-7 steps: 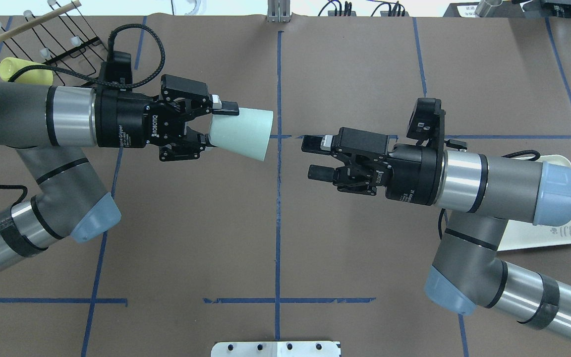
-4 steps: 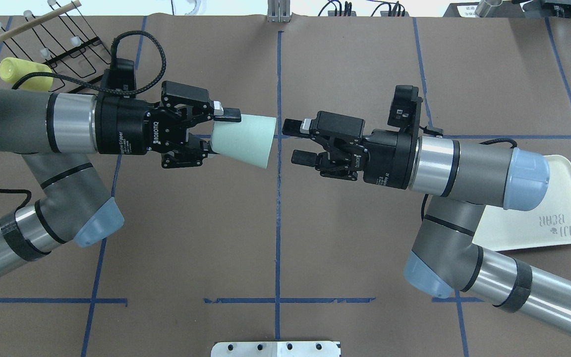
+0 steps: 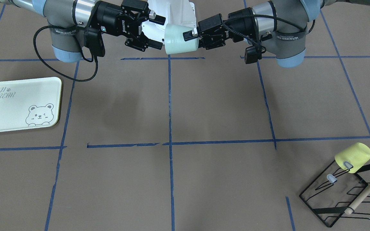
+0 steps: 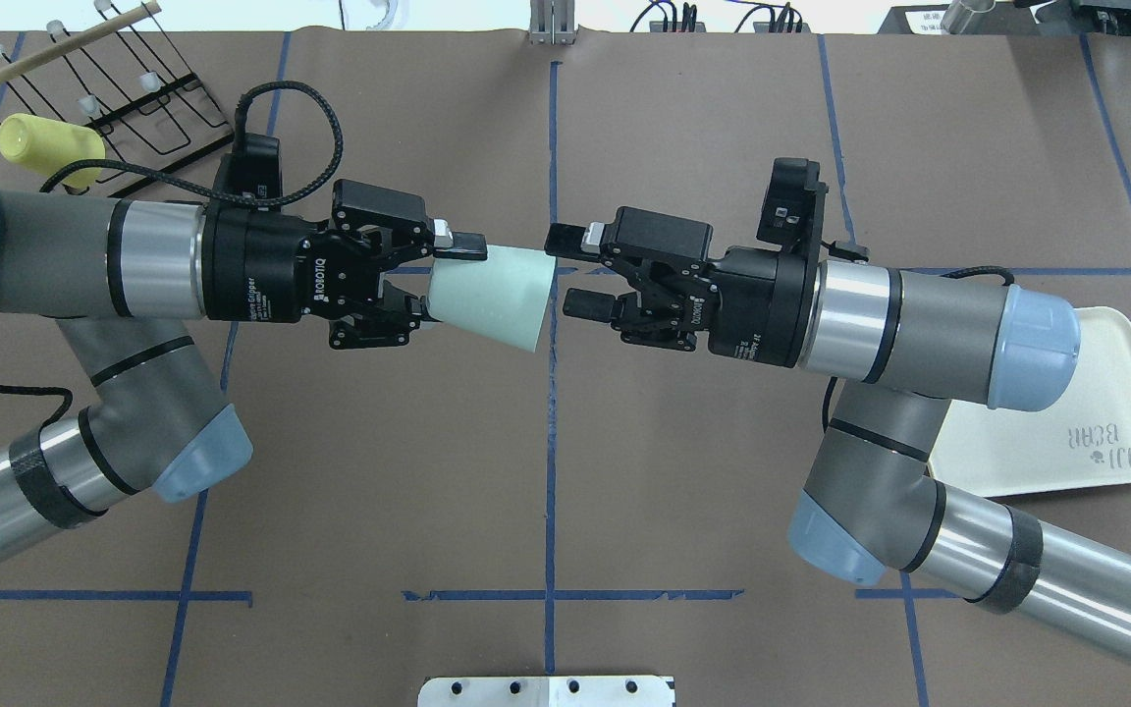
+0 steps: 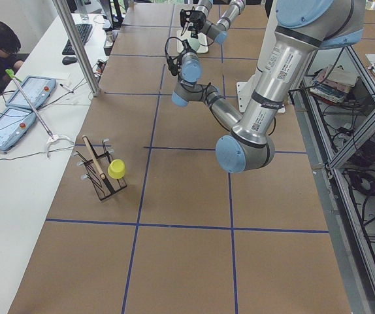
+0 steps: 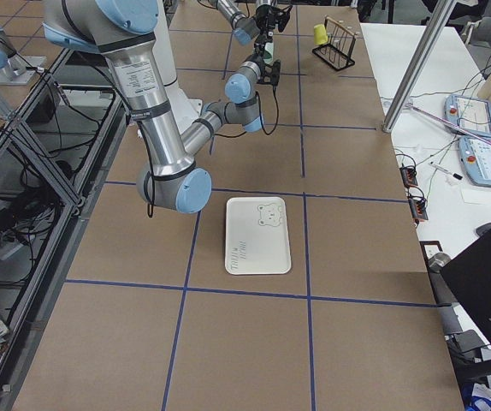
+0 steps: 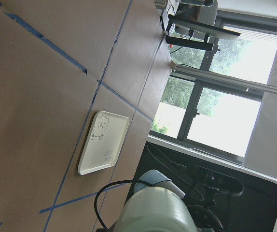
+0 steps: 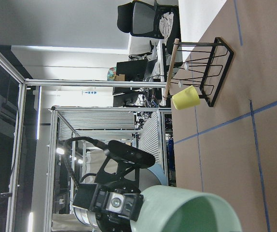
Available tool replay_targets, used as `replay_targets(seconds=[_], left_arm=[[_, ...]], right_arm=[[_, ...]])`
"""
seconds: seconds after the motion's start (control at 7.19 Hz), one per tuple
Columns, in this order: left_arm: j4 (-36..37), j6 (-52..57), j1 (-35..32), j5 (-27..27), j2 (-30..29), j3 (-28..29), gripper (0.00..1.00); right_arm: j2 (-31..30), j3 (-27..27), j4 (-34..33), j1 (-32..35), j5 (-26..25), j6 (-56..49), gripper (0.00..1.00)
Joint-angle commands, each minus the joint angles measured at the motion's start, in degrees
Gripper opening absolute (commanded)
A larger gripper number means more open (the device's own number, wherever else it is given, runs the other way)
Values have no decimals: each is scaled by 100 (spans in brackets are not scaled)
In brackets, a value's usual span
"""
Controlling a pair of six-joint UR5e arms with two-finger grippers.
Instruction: Left arm grabs green cup and hands to right arm on tray
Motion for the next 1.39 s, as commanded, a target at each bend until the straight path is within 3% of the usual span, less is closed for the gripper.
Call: replay_targets(seconds=[0.0,0.97,1.11,1.25], left_arm=[[4,5,63,38,0,27,16],[-5,-4,177,188,-9,28,16],[-5,-4,177,188,-9,28,16],[-5,-12,177,188,-9,28,16]], right_arm=[[31,0,-1,-8,-1,4,99],[92,0,-27,-131,8,-13,99],[92,0,-27,-131,8,-5,94],[92,-9,-27,-131,8,4,81]])
